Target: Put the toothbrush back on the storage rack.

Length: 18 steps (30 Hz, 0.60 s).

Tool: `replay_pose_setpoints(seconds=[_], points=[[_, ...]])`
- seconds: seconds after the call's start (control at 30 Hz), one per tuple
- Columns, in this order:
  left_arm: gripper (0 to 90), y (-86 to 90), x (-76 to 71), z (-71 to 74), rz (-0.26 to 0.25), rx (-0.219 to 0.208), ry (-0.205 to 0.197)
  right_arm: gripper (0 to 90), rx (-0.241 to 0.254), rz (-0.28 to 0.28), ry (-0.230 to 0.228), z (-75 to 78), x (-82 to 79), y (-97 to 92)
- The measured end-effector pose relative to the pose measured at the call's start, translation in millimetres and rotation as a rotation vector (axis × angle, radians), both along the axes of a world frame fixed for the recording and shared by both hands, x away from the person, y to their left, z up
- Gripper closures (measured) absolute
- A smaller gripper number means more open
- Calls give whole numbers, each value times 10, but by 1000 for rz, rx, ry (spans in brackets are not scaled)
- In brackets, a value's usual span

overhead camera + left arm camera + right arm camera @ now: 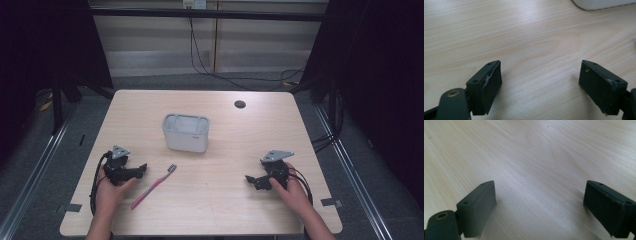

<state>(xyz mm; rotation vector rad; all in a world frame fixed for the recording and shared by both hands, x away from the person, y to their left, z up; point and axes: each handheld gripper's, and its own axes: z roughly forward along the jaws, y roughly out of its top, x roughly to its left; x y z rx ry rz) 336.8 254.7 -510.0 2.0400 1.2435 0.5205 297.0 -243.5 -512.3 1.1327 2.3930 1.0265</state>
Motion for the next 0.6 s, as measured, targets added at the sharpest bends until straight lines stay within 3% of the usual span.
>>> replay_pose_setpoints(seconds=[0.23, 0.33, 0.43, 0.6], points=[[143, -26, -1, 0, 19, -3, 4, 104, 0, 1, -1, 0, 1, 0], [159, -81, 9, 52, 31, 28, 51, 104, -1, 1, -2, -1, 2, -1], [208, -180, 14, 126, -26, 54, 112, 105, -1, 3, -5, -2, 4, -1], [243, -282, 2, 273, -102, 75, 119, 105, 0, -3, 1, 0, -3, 1]])
